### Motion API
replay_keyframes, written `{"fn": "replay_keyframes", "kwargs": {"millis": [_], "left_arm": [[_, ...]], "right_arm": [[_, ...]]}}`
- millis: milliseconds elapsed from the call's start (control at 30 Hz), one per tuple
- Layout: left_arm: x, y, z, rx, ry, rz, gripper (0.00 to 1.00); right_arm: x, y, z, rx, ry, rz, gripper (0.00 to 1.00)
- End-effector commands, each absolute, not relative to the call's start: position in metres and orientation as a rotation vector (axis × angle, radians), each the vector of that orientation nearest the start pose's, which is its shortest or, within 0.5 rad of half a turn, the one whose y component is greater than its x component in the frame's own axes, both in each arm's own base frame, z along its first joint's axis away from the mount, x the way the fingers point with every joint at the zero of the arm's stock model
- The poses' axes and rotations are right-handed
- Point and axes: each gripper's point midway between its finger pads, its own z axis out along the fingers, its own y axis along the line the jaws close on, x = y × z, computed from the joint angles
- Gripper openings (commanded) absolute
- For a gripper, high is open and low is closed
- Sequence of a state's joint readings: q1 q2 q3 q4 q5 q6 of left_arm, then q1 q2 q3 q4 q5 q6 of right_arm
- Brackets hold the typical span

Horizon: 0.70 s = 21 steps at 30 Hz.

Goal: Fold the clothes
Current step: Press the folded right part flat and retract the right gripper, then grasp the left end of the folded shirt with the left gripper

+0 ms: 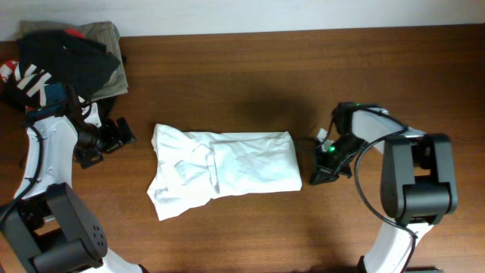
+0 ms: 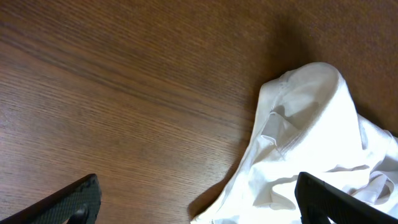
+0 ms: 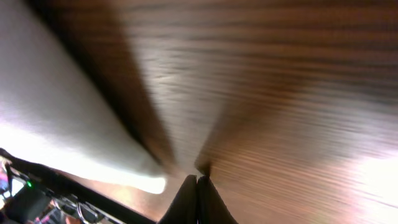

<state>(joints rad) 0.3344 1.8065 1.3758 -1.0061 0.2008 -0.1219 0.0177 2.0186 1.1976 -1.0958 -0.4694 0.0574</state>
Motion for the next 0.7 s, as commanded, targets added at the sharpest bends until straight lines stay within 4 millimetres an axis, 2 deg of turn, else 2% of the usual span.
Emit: {"fn": "replay_keyframes", "kwargs": {"millis": [0,33,67,100,133,167,200,267,300,400,433,467,500,567,667], "left_arm": [[0.352,0.087,0.084,-0.650,2.899,-0.273,0.99],[0.352,0.087,0.084,-0.651,2.899,-0.273,0.99],[0.352,0.087,0.084,-0.651,2.899,-0.273,0.99],[0.352,0.087,0.084,-0.650,2.899,-0.273,0.99],[0.353,0.087,0.084,-0.650,2.898,-0.274,0.99],[0.352,0.087,0.084,-0.650,2.899,-0.274,0.99],[0.352,0.087,0.084,-0.651,2.899,-0.274,0.99],[0.353,0.081,0.085,-0.643,2.897,-0.328,0.99],[0.357,0.064,0.090,-0.527,2.885,-0.468,0.99],[0.358,0.041,0.097,-0.318,2.856,-0.656,0.99],[0.357,0.036,0.097,-0.270,2.854,-0.694,0.99],[0.354,0.033,0.094,-0.273,2.871,-0.717,0.99],[0.349,0.032,0.090,-0.289,2.898,-0.736,0.99],[0.343,0.030,0.083,-0.308,2.932,-0.760,0.99],[0.341,0.029,0.068,-0.283,2.977,-0.767,0.99]], "right_arm": [[0.300,0.055,0.034,0.294,3.274,0.718,0.04],[0.311,0.045,0.050,0.312,3.227,0.691,0.04],[0.321,0.032,0.064,0.332,3.184,0.647,0.11],[0.330,0.020,0.075,0.352,3.150,0.603,0.43],[0.340,0.006,0.084,0.376,3.114,0.563,0.83],[0.352,-0.012,0.094,0.408,3.068,0.511,0.98],[0.362,-0.032,0.104,0.446,3.021,0.447,0.99],[0.374,-0.061,0.117,0.517,2.944,0.408,0.99],[0.379,-0.080,0.121,0.569,2.897,0.393,0.99],[0.380,-0.105,0.121,0.633,2.851,0.359,0.99],[0.386,-0.123,0.121,0.652,2.811,0.287,0.99],[0.394,-0.152,0.122,0.678,2.753,0.150,0.99],[0.395,-0.166,0.124,0.702,2.726,0.103,0.99],[0.395,-0.175,0.125,0.725,2.701,0.113,0.99],[0.394,-0.177,0.125,0.729,2.699,0.108,0.99]]}}
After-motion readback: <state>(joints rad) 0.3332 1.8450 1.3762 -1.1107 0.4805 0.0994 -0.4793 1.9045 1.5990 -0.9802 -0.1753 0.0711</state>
